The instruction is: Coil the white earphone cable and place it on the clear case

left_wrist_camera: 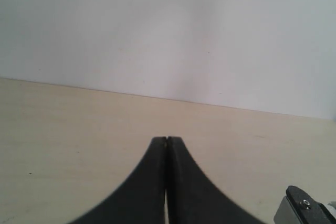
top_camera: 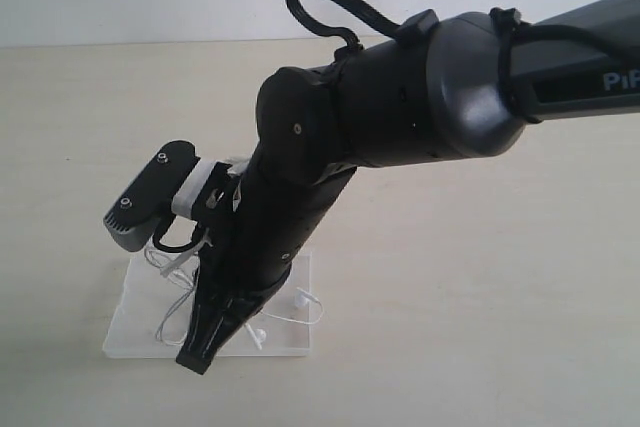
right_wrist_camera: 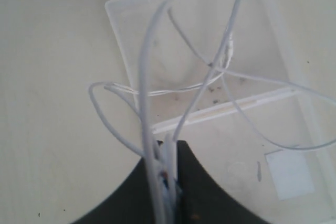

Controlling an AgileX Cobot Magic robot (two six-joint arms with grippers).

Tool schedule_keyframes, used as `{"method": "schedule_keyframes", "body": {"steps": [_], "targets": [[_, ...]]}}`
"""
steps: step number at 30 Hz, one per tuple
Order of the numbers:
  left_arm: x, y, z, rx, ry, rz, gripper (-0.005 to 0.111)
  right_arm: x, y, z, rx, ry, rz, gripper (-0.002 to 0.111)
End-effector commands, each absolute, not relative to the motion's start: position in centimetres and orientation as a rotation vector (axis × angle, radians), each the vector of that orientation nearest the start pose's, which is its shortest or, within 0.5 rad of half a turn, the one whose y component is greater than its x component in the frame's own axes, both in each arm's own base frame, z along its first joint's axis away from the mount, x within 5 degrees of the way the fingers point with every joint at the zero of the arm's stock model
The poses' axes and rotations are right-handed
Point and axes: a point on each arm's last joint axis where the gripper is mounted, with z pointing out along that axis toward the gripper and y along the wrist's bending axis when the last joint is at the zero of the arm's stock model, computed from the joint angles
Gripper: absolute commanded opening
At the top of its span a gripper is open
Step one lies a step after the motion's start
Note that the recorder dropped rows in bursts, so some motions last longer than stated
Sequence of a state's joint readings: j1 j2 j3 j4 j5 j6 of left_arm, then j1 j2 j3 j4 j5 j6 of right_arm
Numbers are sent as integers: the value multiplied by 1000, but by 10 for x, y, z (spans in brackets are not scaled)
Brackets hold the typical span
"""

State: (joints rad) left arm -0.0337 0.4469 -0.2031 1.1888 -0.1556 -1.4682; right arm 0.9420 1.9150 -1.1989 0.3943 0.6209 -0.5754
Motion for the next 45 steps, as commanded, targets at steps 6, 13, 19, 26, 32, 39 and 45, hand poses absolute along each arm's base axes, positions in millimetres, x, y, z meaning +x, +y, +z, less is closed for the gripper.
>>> {"method": "schedule_keyframes", "body": {"steps": [6,13,19,26,32,39,45], "targets": [[101,-17,252,-88,1680,-365,0,209,314,153,-1786,2263,360,0],[101,-17,252,-88,1680,-365,0,219,321,164,-1813,2170,297,0],[101,-17,252,-88,1680,-365,0,230,332,180,-1806,2083,266,0],[101,-17,252,-88,1680,-365,0,231,330,143,-1897,2177,197,0],[101,-17,252,-88,1680,-365,0,228,326,128,-1958,2245,176,0],[101,-17,252,-88,1680,-365,0,227,326,128,-1964,2256,182,29],[101,-17,252,-88,1680,-365,0,227,325,133,-1965,2254,183,46]]}}
